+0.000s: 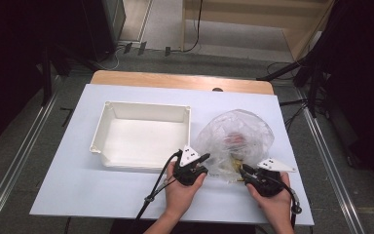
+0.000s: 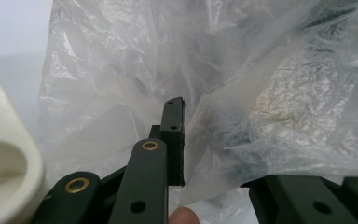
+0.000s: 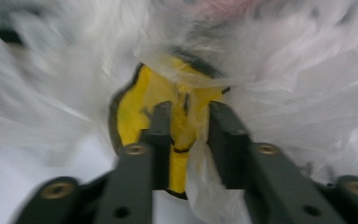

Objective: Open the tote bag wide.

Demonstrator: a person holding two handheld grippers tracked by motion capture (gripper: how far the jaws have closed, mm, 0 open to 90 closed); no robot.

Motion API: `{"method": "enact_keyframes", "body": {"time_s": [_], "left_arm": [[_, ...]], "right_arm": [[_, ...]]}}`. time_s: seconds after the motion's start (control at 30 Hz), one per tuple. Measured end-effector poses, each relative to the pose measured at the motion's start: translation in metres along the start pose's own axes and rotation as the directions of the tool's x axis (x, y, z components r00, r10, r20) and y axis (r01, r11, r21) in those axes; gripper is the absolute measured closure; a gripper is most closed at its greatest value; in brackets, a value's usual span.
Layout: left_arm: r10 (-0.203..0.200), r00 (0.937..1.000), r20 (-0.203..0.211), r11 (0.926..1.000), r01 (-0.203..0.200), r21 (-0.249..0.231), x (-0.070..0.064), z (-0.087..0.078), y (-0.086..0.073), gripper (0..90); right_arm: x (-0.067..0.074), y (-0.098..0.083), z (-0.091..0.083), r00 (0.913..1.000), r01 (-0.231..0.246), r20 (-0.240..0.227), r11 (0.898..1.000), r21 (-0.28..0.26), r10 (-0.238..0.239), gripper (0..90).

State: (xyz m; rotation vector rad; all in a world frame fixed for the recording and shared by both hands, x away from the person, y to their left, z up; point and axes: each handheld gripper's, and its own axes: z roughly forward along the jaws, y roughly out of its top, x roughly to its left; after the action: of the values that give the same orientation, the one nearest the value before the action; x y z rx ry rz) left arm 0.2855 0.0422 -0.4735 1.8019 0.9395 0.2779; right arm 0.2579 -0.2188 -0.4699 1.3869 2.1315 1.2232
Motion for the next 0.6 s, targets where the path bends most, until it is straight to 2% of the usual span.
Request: {"method": "enact_keyframes", "body": {"time_s": [0.1,0.13,0.2,0.27,0.33,0.37,0.43,0.5,0.6], "left_arm": [[-0.002,1.0000,0.004,1.0000,0.002,-0.004,0.000,0.000,0.000,74.2],[-0.003,1.0000,0.004,1.0000,0.003,-0.005,0.000,0.000,0.000,74.3],[-0.005,1.0000,0.004,1.0000,0.005,-0.006,0.000,0.000,0.000,74.4],[-0.005,1.0000,0.004,1.0000,0.005,-0.006,0.000,0.000,0.000,74.4],[-0.004,1.0000,0.003,1.0000,0.004,-0.005,0.000,0.000,0.000,74.4],[-0.004,1.0000,0.003,1.0000,0.005,-0.005,0.000,0.000,0.000,74.4],[-0.005,1.0000,0.003,1.0000,0.005,-0.005,0.000,0.000,0.000,74.5],[-0.006,1.0000,0.002,1.0000,0.006,-0.006,0.000,0.000,0.000,74.8],[-0.008,1.0000,0.002,0.9999,0.009,-0.011,0.000,0.000,0.000,75.1]], "right_arm": [[0.003,0.008,-0.016,0.9998,0.012,0.019,0.993,-0.118,-0.010,61.7],[0.005,0.011,-0.022,0.9995,0.016,0.031,0.985,-0.169,-0.011,61.0],[0.006,0.017,-0.026,0.9990,0.013,0.045,0.976,-0.217,-0.003,60.3],[0.006,0.024,-0.024,0.9990,0.006,0.044,0.972,-0.235,0.004,56.3],[0.007,0.028,-0.016,0.9987,0.006,0.051,0.975,-0.221,0.006,47.9],[0.008,0.031,-0.010,0.9964,0.015,0.085,0.975,-0.221,0.004,43.9],[0.010,0.032,0.001,0.9929,0.022,0.119,0.978,-0.207,0.003,41.1],[0.010,0.031,0.011,0.9906,0.023,0.137,0.984,-0.177,0.002,49.3],[0.013,0.025,0.015,0.9843,0.050,0.175,0.986,-0.159,-0.021,70.6]]}}
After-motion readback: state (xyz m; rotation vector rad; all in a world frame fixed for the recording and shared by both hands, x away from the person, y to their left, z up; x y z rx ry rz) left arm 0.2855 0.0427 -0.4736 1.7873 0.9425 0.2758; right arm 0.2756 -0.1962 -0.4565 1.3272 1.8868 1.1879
